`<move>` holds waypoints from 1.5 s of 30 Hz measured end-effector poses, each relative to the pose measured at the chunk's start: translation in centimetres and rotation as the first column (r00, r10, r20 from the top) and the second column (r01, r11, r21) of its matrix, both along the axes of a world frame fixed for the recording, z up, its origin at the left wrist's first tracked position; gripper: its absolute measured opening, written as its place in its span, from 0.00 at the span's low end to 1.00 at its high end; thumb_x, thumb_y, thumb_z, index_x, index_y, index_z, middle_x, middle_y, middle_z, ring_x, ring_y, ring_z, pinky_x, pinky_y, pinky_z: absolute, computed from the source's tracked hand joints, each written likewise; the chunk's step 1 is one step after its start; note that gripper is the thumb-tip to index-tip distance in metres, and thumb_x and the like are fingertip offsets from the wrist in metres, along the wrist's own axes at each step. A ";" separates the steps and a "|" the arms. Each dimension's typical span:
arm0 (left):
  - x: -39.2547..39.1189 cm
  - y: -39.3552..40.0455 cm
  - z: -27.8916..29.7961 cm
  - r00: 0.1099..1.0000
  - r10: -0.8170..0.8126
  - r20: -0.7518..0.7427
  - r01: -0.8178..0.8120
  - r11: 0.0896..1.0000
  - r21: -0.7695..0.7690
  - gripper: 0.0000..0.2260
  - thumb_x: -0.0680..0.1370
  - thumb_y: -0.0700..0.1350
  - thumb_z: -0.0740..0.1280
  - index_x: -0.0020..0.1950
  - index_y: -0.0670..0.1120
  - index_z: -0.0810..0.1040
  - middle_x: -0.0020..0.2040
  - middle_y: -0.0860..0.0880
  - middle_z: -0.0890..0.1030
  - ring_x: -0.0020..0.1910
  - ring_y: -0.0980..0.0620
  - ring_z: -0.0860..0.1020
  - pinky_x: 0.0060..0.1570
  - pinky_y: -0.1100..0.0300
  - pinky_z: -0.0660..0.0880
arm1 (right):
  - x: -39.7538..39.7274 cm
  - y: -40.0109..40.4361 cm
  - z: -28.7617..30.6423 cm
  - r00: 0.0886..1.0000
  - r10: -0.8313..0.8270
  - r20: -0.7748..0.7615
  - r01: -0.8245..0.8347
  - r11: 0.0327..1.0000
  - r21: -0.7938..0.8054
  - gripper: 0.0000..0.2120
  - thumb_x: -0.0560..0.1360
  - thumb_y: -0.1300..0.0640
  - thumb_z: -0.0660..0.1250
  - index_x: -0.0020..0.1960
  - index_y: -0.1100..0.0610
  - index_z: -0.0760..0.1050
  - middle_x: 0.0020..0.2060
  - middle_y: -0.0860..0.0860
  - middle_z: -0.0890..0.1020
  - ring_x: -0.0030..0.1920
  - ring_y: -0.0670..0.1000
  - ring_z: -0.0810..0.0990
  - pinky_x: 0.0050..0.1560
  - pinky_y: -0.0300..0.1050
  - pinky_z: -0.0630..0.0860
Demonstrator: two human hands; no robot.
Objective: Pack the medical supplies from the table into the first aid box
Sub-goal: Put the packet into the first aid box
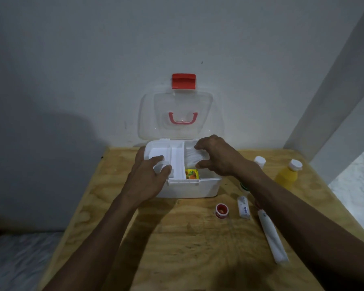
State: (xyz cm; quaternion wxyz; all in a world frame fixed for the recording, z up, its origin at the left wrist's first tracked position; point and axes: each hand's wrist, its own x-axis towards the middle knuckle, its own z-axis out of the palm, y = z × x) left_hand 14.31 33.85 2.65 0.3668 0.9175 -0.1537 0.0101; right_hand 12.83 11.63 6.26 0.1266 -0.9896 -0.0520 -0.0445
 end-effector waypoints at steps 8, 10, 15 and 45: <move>0.2 0.1 -0.2 1.000 -0.008 -0.001 0.008 1.000 -0.008 0.21 0.79 0.57 0.63 0.69 0.49 0.73 0.76 0.50 0.60 0.70 0.46 0.68 0.67 0.48 0.70 | 0.4 1.3 -0.6 0.999 -0.013 -0.038 0.013 1.000 -0.013 0.30 0.70 0.52 0.76 0.69 0.54 0.71 0.65 0.54 0.75 0.62 0.55 0.73 0.58 0.47 0.72; 0.2 0.0 -0.2 1.000 -0.001 -0.005 0.001 1.000 -0.009 0.22 0.79 0.57 0.63 0.70 0.49 0.72 0.76 0.50 0.60 0.70 0.46 0.68 0.66 0.48 0.70 | 0.5 1.4 -0.3 0.999 -0.004 -0.053 0.004 1.000 0.004 0.29 0.71 0.54 0.75 0.69 0.55 0.72 0.66 0.54 0.76 0.63 0.55 0.74 0.58 0.47 0.72; 0.1 0.1 -0.1 1.000 -0.018 0.003 0.018 1.000 -0.008 0.22 0.78 0.56 0.63 0.70 0.47 0.73 0.76 0.50 0.61 0.70 0.46 0.68 0.66 0.49 0.70 | 0.6 1.5 0.4 0.996 -0.017 -0.083 0.021 0.998 0.056 0.21 0.76 0.57 0.70 0.67 0.57 0.73 0.63 0.54 0.78 0.61 0.54 0.77 0.57 0.45 0.73; 0.1 -0.1 0.0 1.000 -0.007 0.017 0.006 1.000 0.012 0.22 0.79 0.56 0.63 0.70 0.48 0.73 0.77 0.50 0.59 0.70 0.47 0.68 0.65 0.53 0.70 | 0.7 3.2 -0.9 0.969 -0.173 -0.179 0.249 0.698 0.672 0.14 0.82 0.56 0.58 0.67 0.54 0.68 0.47 0.49 0.76 0.37 0.43 0.73 0.24 0.29 0.66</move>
